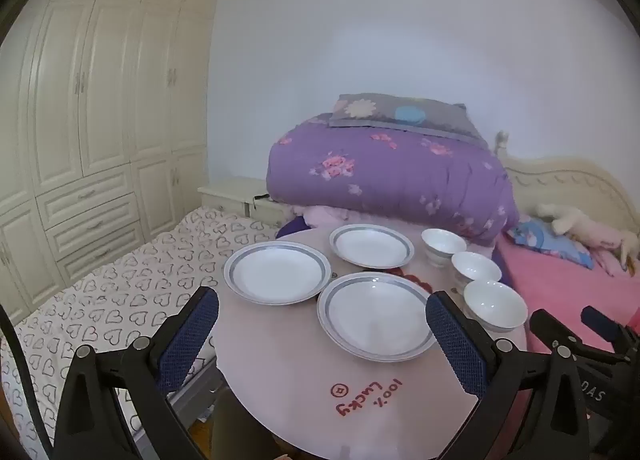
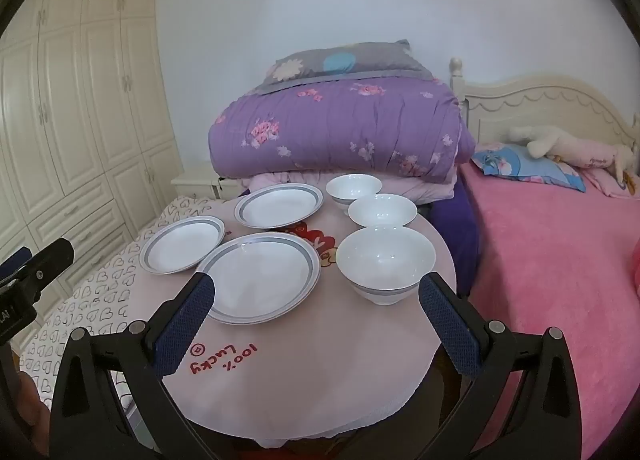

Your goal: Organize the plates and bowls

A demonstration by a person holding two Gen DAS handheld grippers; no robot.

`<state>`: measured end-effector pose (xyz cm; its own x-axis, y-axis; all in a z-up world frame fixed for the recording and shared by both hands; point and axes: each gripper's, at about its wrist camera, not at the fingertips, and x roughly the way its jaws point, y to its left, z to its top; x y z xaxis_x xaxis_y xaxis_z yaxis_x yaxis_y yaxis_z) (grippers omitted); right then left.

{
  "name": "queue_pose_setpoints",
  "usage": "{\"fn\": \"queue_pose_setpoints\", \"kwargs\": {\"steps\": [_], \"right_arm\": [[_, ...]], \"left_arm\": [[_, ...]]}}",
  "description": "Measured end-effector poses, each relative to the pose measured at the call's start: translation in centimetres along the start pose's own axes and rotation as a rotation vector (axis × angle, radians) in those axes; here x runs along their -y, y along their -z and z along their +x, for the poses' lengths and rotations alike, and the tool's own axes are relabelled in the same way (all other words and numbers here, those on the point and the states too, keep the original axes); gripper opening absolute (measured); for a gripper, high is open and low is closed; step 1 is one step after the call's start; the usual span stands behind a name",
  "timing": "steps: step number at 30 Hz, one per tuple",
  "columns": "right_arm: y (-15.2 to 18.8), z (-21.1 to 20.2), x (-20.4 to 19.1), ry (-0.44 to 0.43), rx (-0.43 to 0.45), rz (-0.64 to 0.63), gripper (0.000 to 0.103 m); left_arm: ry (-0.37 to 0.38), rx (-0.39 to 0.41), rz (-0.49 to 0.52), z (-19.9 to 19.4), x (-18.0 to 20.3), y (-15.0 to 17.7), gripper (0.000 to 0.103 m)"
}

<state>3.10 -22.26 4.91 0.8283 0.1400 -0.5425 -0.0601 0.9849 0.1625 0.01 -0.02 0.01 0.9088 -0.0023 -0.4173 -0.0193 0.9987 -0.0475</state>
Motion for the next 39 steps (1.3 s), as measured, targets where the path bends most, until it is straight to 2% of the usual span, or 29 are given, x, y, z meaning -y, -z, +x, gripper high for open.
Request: {"fn": "queue_pose_setpoints", "kwargs": {"steps": [4, 11, 14, 22, 27, 39], "right_arm": [[0.0, -0.1, 0.1, 0.0, 0.0, -0.001, 0.103], [-0.3, 0.1, 0.3, -0.008, 0.01, 0.002, 0.103], [-0.5, -0.3, 0.5, -0.009, 0.018, 0.001, 0.103], [-0.7, -1.7, -0.2, 0.002, 0.066, -0.004, 0.103], [-0.9, -2.3, -0.8, -0.001, 0.082, -0.016, 0.103], [-0.9, -3.1, -1.6, -0.008, 0.113, -0.041, 0.103]], "left_arm": [[-0.022, 0.018, -0.013, -0.2, 0.2, 0.0, 0.102], [-0.041, 0.028, 0.0, -1.3, 2.6, 0.3, 0.102], [-0.032, 0.021, -0.051, -1.5, 0.5, -0.4, 0.102], [-0.053, 0.087, -0.055, -3.8, 0.6, -0.1, 0.102], [-0.07, 0.091, -0.037, -4.0, 1.6, 0.5, 0.102], [-0.074, 0.092, -0.042, -4.7, 1.3, 0.0, 0.102]]}}
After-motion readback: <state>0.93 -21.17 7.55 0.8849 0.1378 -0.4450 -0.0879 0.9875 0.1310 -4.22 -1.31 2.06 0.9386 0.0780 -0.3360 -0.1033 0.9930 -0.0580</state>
